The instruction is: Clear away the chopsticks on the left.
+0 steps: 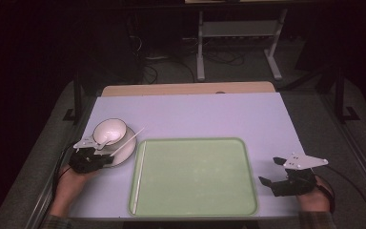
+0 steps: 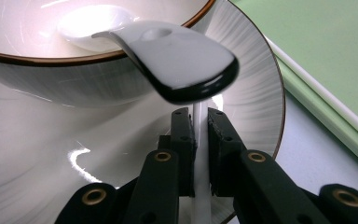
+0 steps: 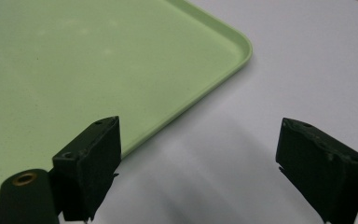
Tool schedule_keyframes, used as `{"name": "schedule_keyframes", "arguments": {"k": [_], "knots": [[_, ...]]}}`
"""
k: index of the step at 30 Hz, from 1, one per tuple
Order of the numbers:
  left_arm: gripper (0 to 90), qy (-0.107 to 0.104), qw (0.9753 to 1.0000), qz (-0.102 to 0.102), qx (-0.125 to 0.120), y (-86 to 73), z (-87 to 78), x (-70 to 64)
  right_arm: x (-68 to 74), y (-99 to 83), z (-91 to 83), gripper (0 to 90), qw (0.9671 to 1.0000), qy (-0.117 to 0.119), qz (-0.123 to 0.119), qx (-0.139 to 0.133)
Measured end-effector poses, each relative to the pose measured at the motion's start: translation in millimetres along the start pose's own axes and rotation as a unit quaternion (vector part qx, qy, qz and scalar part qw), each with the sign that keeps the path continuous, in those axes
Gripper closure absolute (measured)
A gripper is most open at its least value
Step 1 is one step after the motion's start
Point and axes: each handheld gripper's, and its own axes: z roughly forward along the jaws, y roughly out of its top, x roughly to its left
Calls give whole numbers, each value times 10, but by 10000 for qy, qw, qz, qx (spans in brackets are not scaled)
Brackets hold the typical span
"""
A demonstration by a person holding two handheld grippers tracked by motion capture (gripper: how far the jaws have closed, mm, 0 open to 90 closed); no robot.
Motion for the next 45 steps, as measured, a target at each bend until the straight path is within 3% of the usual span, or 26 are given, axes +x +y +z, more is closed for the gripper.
{"name": "schedule_keyframes", "arguments": {"k": [9, 23, 38, 45], "knots": [[831, -18, 10000, 1, -58, 16, -21, -33, 1, 1, -2, 131, 10000, 0, 0, -4], [832, -198, 9990, 7, -402, 79, -134, -187, 1, 2, -10, 131, 10000, -9, 10, -15], [832, -596, 9970, 132, -471, 232, -55, -545, 3, 8, -18, 131, 10000, -19, 4, -28], [832, -742, 9962, 245, -383, 311, 29, -702, 13, 14, -22, 131, 10000, -21, 6, -37]]}}
